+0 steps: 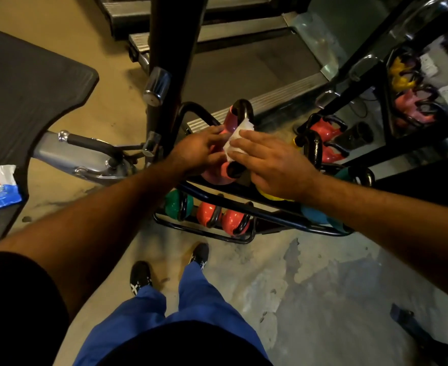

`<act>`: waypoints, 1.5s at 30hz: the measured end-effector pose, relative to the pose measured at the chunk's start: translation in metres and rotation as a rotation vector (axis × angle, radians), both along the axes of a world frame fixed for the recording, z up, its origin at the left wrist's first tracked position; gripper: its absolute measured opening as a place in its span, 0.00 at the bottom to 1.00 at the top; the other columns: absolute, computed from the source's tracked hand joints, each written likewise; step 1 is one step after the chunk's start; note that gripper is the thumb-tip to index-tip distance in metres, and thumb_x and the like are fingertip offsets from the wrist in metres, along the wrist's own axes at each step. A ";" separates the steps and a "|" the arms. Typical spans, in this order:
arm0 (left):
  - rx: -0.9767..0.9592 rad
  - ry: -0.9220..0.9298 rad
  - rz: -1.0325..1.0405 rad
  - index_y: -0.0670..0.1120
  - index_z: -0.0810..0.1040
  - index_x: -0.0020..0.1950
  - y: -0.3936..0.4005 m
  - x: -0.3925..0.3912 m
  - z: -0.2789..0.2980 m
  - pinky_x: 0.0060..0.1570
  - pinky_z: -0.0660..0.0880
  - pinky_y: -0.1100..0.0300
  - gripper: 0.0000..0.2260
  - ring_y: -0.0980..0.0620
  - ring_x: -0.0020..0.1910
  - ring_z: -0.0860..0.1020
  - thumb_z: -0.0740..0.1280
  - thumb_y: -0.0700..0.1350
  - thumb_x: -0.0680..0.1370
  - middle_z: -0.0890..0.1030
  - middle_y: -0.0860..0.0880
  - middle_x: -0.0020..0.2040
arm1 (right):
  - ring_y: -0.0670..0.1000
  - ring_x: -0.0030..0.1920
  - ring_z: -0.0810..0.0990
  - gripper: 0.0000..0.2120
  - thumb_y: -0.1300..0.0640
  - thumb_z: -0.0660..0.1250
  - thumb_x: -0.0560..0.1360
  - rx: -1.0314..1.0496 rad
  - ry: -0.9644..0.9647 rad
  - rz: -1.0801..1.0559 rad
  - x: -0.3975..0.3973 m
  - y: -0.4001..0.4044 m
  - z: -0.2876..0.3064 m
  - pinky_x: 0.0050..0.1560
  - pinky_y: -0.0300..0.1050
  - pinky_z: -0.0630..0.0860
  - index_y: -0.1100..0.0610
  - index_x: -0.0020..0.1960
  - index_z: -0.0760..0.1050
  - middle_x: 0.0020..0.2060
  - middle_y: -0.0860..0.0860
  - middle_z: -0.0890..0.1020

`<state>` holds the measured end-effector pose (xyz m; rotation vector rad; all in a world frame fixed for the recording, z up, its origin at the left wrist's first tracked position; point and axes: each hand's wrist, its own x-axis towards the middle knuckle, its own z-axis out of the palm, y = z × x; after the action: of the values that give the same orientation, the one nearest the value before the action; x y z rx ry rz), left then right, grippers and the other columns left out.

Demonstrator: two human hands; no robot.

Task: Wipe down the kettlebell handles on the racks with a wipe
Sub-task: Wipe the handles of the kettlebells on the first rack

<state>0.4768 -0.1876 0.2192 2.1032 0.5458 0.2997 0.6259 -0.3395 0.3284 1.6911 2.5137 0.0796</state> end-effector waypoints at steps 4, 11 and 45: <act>0.012 0.030 0.015 0.50 0.70 0.74 -0.001 0.000 0.003 0.72 0.64 0.53 0.27 0.48 0.74 0.66 0.70 0.52 0.76 0.65 0.48 0.77 | 0.59 0.72 0.72 0.18 0.61 0.69 0.78 -0.021 -0.015 0.107 -0.004 -0.010 -0.009 0.72 0.58 0.69 0.58 0.68 0.77 0.67 0.56 0.78; 0.020 0.030 0.032 0.53 0.68 0.75 -0.003 0.001 0.001 0.69 0.61 0.58 0.25 0.51 0.75 0.64 0.68 0.47 0.79 0.63 0.53 0.77 | 0.59 0.68 0.75 0.14 0.61 0.70 0.76 0.066 0.059 0.058 -0.005 -0.008 -0.009 0.68 0.56 0.71 0.57 0.61 0.81 0.63 0.55 0.81; -0.412 -0.019 0.086 0.50 0.71 0.73 -0.016 -0.005 0.021 0.76 0.60 0.47 0.26 0.48 0.76 0.64 0.70 0.53 0.76 0.67 0.49 0.76 | 0.55 0.50 0.84 0.14 0.67 0.64 0.73 0.224 1.315 -1.207 -0.022 0.011 -0.027 0.52 0.59 0.83 0.47 0.43 0.79 0.45 0.53 0.85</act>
<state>0.4720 -0.2035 0.2397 1.6809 0.6292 0.2332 0.6036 -0.3286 0.3018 3.7872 1.1889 -1.1850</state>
